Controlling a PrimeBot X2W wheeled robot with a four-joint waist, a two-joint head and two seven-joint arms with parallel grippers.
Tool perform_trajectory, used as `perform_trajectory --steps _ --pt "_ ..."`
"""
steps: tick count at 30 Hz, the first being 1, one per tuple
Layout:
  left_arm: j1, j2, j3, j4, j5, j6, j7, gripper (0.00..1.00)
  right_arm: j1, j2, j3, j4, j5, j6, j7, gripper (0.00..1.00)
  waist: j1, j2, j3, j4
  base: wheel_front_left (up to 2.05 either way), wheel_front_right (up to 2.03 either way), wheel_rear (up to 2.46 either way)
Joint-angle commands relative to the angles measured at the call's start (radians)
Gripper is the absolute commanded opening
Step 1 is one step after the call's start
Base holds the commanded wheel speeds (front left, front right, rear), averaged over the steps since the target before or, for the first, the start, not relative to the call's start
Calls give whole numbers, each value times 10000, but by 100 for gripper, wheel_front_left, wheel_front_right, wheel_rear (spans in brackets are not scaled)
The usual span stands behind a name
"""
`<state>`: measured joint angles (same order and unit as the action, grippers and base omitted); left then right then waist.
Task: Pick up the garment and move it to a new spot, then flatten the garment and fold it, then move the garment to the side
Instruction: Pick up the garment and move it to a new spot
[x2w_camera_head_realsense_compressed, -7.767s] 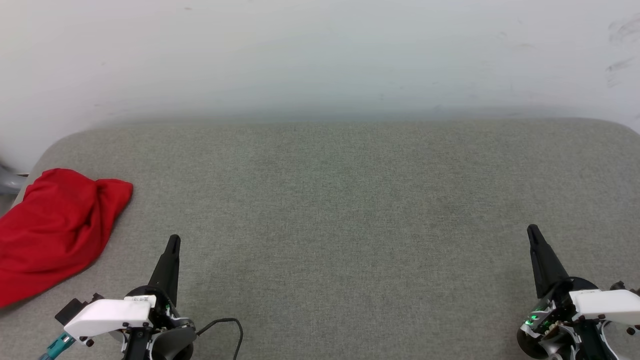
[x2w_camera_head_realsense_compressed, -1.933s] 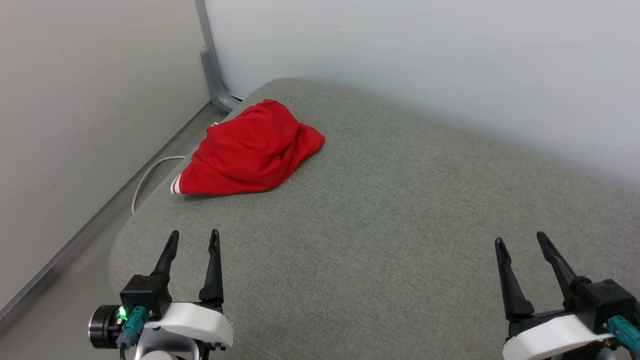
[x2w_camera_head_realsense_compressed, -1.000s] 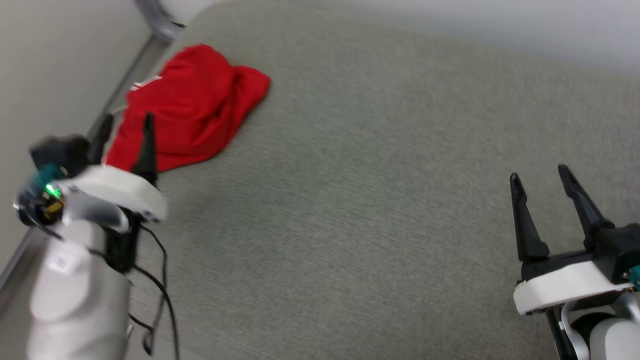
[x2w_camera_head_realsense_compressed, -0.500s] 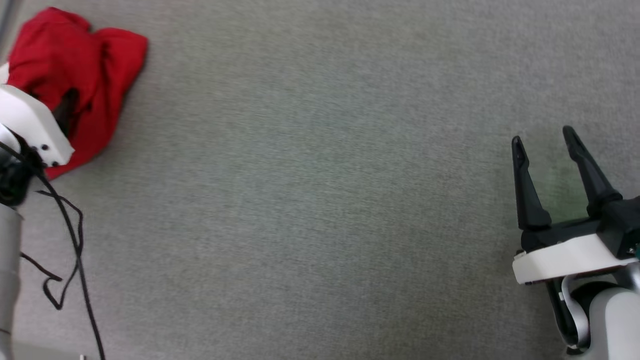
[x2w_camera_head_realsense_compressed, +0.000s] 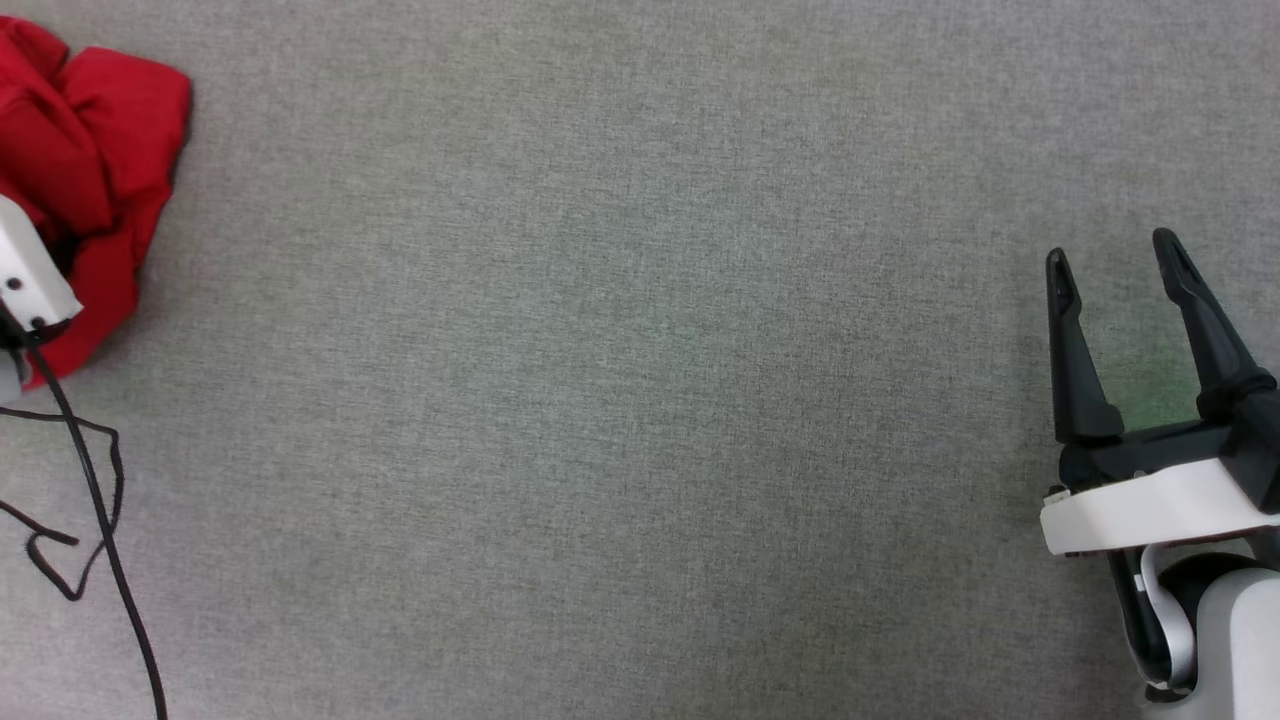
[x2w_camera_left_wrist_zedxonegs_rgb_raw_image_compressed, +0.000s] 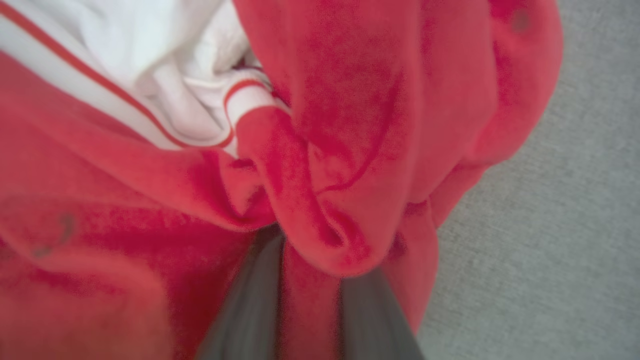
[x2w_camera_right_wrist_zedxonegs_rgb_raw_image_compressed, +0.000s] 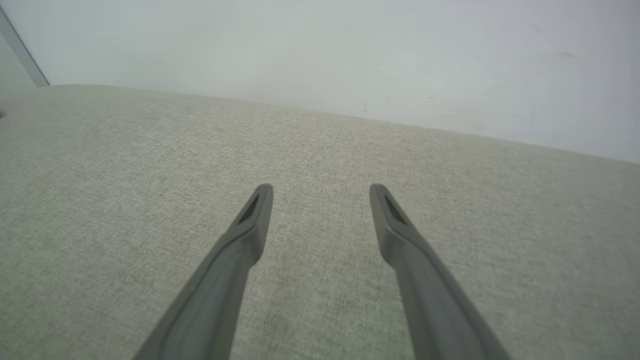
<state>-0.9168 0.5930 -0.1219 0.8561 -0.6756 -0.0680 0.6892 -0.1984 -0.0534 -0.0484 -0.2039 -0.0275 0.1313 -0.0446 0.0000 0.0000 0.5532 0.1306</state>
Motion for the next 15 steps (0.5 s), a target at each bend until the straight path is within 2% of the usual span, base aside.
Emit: perform_trajectory --steps 1,6,15 --pt "512 -309 -250 199 198 144 -151 0 64 24 -38 -55 -21 -10 6 100 0 0 -126 66 0 0 0" --pt "518 -334 -434 -292 749 413 -1743 0 217 33 -85 113 23 -10 -95 100 0 0 -852 267 0 0 0" --pt "1123 -1224 -653 -472 1452 624 -5946 0 900 43 -368 546 538 -10 -247 100 0 0 -2648 785 0 0 0"
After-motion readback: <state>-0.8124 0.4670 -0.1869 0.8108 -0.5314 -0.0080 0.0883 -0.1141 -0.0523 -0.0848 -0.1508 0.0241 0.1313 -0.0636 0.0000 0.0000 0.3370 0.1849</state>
